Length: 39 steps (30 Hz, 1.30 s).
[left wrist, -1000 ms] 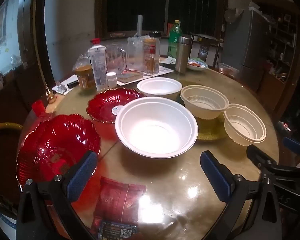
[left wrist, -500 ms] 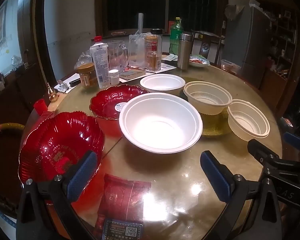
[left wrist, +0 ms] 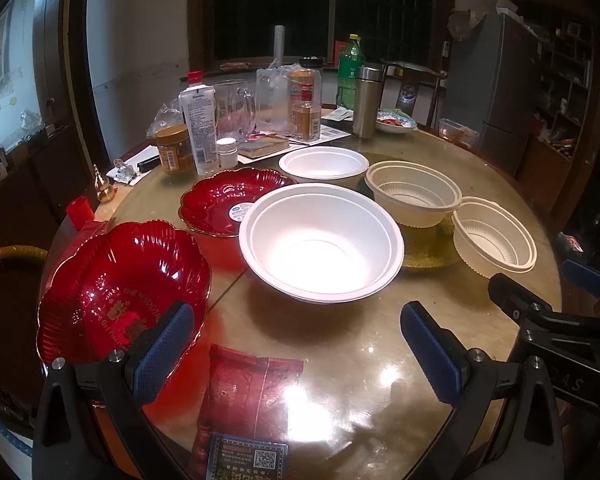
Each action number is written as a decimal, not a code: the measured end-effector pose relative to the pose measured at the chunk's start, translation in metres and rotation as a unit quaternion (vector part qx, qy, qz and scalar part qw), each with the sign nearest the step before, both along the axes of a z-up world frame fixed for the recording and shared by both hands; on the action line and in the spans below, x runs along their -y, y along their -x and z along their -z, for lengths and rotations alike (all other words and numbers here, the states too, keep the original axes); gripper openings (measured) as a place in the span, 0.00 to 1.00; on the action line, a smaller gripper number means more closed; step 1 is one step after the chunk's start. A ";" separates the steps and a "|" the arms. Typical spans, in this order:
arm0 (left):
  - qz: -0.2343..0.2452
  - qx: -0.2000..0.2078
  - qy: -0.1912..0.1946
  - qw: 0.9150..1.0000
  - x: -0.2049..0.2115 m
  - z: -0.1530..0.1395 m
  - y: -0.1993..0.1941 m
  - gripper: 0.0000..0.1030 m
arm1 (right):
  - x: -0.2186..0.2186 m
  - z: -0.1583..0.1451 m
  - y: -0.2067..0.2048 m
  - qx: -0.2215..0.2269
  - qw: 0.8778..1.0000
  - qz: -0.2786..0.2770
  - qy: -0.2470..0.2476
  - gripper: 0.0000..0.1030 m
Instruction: Organize plates and bowls
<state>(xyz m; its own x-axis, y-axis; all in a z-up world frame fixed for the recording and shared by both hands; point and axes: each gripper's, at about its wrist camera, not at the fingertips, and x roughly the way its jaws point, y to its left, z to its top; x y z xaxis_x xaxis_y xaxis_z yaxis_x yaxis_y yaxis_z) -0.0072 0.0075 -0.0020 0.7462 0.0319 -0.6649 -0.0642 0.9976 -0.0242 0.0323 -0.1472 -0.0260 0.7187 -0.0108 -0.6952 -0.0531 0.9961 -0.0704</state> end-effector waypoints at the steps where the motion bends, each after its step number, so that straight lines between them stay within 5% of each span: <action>1: 0.000 0.000 0.000 1.000 0.000 0.000 0.000 1.00 | 0.000 0.000 -0.001 0.000 1.000 0.000 0.001 0.99; 39: 0.004 -0.004 0.000 1.000 0.000 0.003 0.005 1.00 | -0.001 -0.001 0.000 -0.003 1.000 0.003 -0.003 0.99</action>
<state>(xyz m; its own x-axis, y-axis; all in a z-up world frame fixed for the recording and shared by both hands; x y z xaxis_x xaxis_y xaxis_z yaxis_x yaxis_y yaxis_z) -0.0123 0.0075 -0.0048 0.7415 0.0263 -0.6704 -0.0565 0.9981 -0.0233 0.0320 -0.1460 -0.0248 0.7144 -0.0108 -0.6996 -0.0478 0.9968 -0.0642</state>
